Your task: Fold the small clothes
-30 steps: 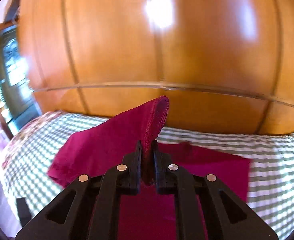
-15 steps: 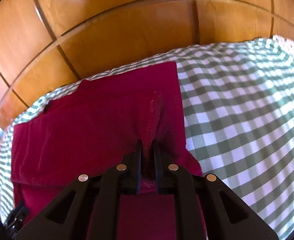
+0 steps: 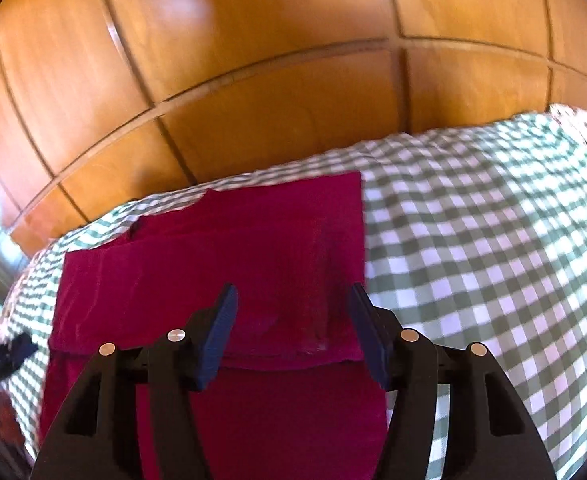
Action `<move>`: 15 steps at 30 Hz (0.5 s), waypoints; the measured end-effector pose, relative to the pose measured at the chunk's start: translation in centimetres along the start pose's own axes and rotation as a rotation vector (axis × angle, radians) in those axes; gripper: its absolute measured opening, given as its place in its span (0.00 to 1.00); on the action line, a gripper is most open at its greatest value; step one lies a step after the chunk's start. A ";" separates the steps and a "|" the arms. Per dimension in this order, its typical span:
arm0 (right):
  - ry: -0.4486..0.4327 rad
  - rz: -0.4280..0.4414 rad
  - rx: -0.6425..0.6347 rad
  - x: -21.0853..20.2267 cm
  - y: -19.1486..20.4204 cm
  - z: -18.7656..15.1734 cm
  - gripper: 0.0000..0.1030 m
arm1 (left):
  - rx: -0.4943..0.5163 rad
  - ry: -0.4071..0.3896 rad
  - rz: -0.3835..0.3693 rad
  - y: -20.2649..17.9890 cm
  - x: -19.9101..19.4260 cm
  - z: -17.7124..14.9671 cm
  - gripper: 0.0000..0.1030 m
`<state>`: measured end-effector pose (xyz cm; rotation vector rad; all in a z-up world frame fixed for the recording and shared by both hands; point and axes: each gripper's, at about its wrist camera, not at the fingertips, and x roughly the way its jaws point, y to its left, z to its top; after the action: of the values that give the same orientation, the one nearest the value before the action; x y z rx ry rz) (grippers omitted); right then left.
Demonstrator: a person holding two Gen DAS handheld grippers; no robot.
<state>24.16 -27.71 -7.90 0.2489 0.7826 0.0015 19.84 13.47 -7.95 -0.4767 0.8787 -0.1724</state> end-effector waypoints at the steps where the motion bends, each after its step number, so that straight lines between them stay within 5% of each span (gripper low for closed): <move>1: 0.002 0.003 -0.013 0.2 0.4 0.1 0.55 | -0.012 0.007 0.000 0.3 0.7 0.9 0.66; 11: 0.039 -0.009 -0.070 2.4 2.2 1.0 0.55 | -0.116 0.095 -0.058 1.2 7.7 6.1 0.62; 12: 0.041 -0.013 -0.075 2.5 2.3 1.0 0.55 | -0.118 0.103 -0.074 1.0 8.4 6.3 0.44; 13: 0.044 -0.018 -0.081 2.8 2.5 1.1 0.55 | -0.105 0.117 -0.088 0.5 9.1 6.3 0.15; 15: 0.052 -0.026 -0.095 3.3 2.7 1.1 0.55 | -0.053 0.077 -0.062 -0.3 8.5 6.6 0.12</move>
<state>27.54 -25.02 -8.86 0.1491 0.8347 0.0208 30.35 12.48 -10.16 -0.5503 0.9460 -0.2263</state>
